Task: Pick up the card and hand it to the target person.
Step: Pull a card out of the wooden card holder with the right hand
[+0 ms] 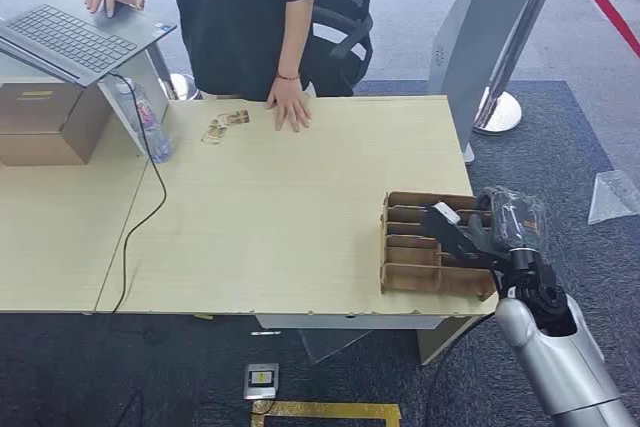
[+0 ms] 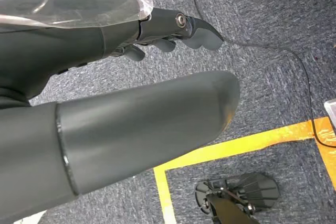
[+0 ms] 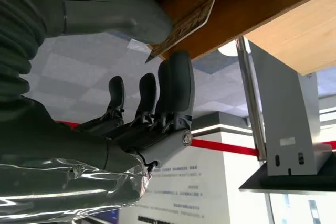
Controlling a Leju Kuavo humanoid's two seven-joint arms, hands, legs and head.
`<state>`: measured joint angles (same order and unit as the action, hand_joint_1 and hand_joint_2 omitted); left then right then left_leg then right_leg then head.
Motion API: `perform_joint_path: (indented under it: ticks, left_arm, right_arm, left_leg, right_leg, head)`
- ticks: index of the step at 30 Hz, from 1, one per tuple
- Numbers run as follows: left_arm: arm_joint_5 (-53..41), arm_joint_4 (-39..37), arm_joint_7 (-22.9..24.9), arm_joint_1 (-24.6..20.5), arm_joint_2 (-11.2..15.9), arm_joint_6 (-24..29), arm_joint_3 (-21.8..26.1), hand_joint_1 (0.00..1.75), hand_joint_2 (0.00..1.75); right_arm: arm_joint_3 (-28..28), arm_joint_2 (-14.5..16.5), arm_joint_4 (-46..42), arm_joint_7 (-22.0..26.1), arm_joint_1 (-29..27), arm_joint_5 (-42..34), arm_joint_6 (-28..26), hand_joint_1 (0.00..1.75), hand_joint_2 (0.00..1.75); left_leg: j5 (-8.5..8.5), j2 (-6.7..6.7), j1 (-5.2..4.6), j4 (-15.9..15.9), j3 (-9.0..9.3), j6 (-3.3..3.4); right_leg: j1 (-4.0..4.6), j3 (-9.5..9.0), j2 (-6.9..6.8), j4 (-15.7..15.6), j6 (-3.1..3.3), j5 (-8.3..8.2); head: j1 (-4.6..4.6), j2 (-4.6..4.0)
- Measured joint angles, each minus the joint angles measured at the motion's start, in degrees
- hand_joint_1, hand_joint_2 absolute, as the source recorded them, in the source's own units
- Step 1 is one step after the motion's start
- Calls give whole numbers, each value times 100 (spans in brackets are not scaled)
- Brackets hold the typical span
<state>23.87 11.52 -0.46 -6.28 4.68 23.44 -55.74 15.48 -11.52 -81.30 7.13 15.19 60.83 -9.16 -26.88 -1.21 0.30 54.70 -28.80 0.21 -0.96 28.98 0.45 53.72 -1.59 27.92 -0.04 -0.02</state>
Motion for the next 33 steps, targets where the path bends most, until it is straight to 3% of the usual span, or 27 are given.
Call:
perform_joint_path:
  ticks: [6,33]
  left_arm:
    - [10,0,0,0,-2,1,0,0,0]
    - [31,0,0,0,-38,1,0,0,0]
  right_arm:
    - [38,1,12,-11,1,4,1,95,175]
    - [150,3,139,-96,88,263,74,97,175]
  left_leg:
    - [0,0,0,0,0,0]
    - [0,0,0,0,0,0]
  right_leg:
    - [0,0,0,0,0,0]
    - [0,0,0,0,0,0]
  head:
    - [0,0]
    - [0,0]
